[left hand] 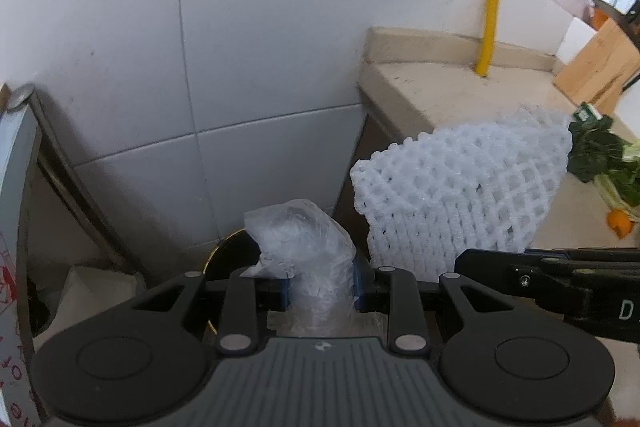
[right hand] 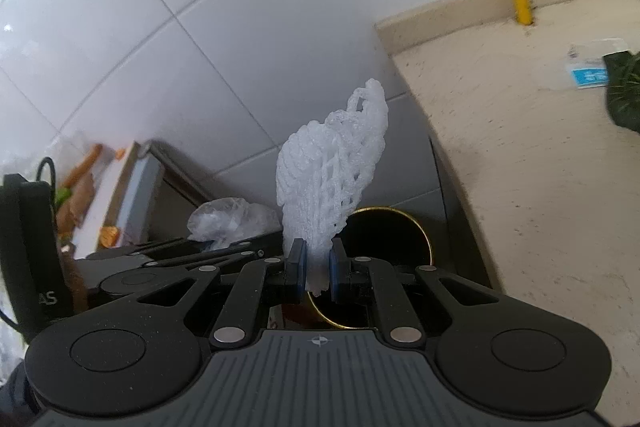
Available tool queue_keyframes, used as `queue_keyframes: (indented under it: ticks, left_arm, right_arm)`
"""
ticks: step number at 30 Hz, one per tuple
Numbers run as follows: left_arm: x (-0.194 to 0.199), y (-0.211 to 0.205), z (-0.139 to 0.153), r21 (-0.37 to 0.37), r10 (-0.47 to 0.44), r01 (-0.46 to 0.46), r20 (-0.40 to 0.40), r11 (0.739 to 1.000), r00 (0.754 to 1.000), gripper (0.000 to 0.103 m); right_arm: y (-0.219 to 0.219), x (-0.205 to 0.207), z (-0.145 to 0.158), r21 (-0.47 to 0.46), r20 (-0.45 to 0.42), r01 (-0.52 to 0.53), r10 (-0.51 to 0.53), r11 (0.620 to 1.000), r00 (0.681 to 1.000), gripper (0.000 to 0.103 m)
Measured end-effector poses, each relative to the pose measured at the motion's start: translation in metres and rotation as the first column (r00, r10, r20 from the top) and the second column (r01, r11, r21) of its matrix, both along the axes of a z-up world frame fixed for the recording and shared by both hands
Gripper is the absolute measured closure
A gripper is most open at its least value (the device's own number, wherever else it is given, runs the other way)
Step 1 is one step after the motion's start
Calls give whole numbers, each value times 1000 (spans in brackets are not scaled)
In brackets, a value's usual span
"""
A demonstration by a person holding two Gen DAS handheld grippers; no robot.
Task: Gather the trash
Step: 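Carry the plastic bag and foam net with both tools over the black bin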
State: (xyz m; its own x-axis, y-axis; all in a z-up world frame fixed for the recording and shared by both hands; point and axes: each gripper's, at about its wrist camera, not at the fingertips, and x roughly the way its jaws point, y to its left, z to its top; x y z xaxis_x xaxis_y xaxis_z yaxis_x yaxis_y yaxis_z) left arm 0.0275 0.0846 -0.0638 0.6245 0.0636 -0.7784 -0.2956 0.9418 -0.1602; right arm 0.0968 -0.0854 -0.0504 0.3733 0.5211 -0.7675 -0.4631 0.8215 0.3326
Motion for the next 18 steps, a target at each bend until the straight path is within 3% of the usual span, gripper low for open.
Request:
queue_keyframes:
  ticks: [18]
  left_arm:
    - [33,29,-64,-21,94,-98,-146,995,985,80]
  right_arm:
    - [49,49,-66,-128,-93,-79,67,989,993,88]
